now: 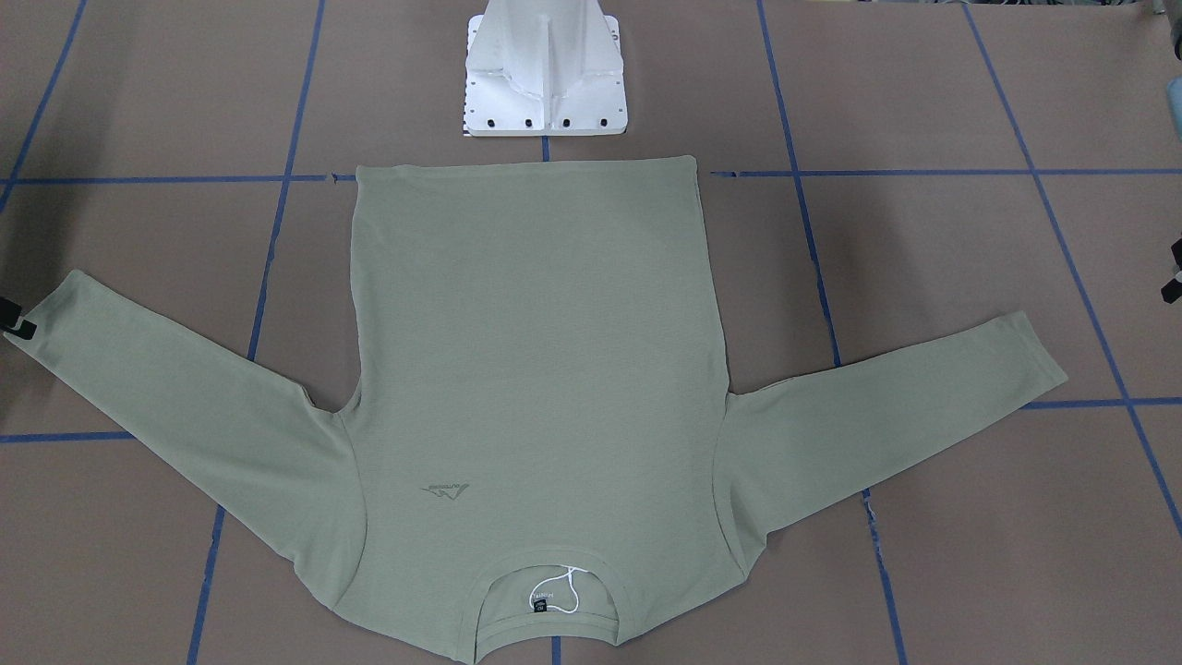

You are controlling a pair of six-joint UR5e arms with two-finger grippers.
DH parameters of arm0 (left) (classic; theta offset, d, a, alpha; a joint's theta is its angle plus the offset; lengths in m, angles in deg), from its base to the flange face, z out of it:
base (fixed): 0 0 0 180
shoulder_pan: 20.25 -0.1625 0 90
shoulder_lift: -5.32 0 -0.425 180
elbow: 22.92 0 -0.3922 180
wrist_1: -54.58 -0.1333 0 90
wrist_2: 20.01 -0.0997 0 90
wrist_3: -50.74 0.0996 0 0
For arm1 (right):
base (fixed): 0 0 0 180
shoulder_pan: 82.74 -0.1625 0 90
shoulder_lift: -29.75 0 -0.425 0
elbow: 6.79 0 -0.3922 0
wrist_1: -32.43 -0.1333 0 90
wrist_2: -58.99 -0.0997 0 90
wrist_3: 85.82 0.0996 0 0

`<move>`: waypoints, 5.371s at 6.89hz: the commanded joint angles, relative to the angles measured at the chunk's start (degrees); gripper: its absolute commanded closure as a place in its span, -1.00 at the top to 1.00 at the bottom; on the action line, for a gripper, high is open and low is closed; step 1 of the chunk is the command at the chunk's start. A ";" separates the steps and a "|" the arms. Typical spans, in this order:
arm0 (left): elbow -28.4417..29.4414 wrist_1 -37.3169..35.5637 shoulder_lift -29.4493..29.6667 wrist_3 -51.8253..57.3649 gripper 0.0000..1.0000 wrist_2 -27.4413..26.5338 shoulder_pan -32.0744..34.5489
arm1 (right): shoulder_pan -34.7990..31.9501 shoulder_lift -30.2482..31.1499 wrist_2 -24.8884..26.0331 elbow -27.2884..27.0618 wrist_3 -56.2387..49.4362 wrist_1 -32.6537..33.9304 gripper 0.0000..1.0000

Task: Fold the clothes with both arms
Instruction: 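Move the right gripper to the sleeve cuff on its side and grasp it, then lift the cuff with the right gripper and carry it across the shirt body, then lay the sleeve near the opposite shoulder and open the right gripper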

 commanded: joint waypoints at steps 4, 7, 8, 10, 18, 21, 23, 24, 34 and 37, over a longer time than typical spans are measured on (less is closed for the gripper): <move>0.06 0.18 -0.09 0.01 1.00 0.00 0.06 | 0.85 -0.01 0.32 1.12 -0.06 -0.06 -0.35; -0.20 0.18 -0.09 0.01 1.00 0.00 0.06 | 0.85 -0.18 -0.20 0.43 -0.06 -0.24 -1.00; -0.29 0.18 -0.09 0.01 1.00 0.00 0.06 | 0.76 -0.36 -0.38 -0.35 -0.06 -0.15 -1.00; -0.38 0.18 -0.09 0.01 1.00 0.00 0.06 | 0.76 -0.36 -1.95 -4.38 0.11 0.20 -1.00; -0.11 2.29 0.09 0.01 1.00 0.09 0.06 | 19.36 -39.72 14.23 -12.60 49.82 20.52 -1.00; 0.06 2.38 0.00 0.01 1.00 0.09 -0.03 | 27.37 -64.09 28.23 9.41 54.52 20.77 -1.00; 0.32 2.38 0.00 -0.08 1.00 3.13 -0.03 | 31.84 -71.27 34.99 17.98 54.43 16.22 -1.00; 0.50 2.38 0.00 0.01 1.00 3.86 -0.03 | 34.31 -72.68 38.26 20.36 54.43 14.20 -1.00; 5.48 4.65 2.97 -10.76 1.00 4.40 -7.04 | 37.15 -80.34 44.62 34.44 55.48 4.95 0.72; 16.03 10.11 5.89 -18.80 0.99 3.69 -11.89 | 35.67 -77.47 42.26 26.42 59.43 8.17 0.97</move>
